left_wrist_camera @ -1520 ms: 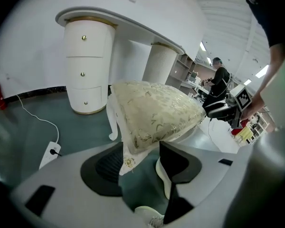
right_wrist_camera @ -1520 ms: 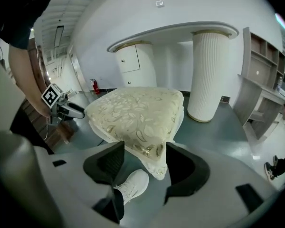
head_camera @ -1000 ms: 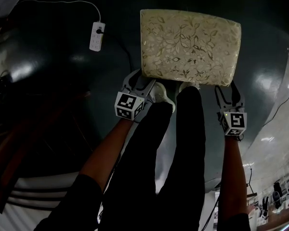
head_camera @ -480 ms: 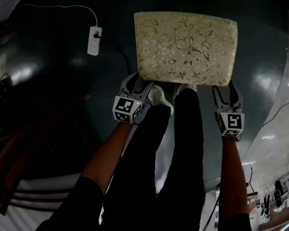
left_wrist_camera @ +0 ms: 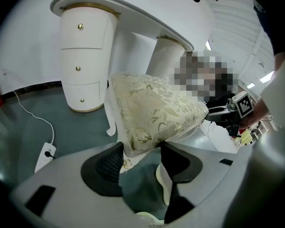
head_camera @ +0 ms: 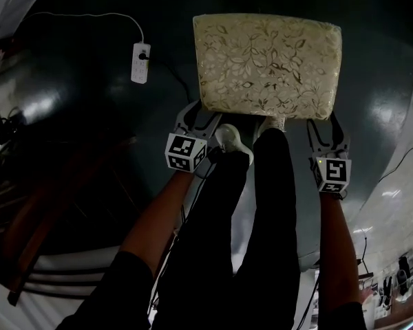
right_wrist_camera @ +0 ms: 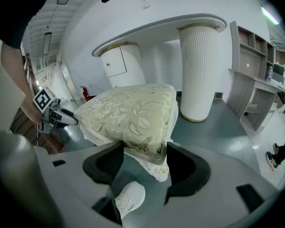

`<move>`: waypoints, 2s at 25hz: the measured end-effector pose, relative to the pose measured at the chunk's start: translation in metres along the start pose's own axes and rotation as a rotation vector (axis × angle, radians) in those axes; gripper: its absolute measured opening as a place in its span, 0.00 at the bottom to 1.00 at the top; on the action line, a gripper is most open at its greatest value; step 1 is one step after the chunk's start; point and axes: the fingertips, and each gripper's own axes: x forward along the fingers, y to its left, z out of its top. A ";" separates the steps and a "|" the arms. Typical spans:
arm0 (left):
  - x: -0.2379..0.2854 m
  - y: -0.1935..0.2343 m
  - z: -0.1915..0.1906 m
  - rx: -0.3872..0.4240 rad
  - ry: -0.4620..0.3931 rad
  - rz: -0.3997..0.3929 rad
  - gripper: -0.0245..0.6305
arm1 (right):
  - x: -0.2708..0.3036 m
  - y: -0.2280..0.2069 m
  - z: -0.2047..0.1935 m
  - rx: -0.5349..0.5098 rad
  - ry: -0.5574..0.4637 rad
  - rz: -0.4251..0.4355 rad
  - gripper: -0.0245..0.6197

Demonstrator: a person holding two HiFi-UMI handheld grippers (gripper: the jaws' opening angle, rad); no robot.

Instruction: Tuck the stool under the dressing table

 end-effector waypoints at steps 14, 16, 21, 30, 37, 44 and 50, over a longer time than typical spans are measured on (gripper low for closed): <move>0.002 0.002 -0.004 -0.023 0.074 0.007 0.41 | -0.002 0.002 -0.003 0.009 0.068 0.017 0.45; 0.001 0.000 -0.006 -0.027 0.078 0.004 0.41 | -0.002 0.001 -0.002 0.006 0.079 0.030 0.45; 0.002 0.000 -0.004 -0.041 0.063 0.014 0.41 | -0.001 0.000 0.001 -0.012 0.088 0.060 0.45; 0.001 -0.004 -0.009 -0.056 -0.020 -0.010 0.41 | -0.003 -0.002 0.003 -0.044 0.074 0.042 0.45; 0.001 -0.003 -0.006 -0.056 0.014 -0.004 0.41 | -0.002 -0.002 0.003 -0.040 0.089 0.028 0.45; 0.003 0.000 -0.006 -0.053 -0.029 -0.009 0.41 | 0.001 -0.001 0.002 -0.068 0.088 0.035 0.45; 0.004 -0.002 -0.006 -0.045 -0.008 -0.033 0.41 | 0.002 -0.003 0.001 -0.045 0.070 0.022 0.45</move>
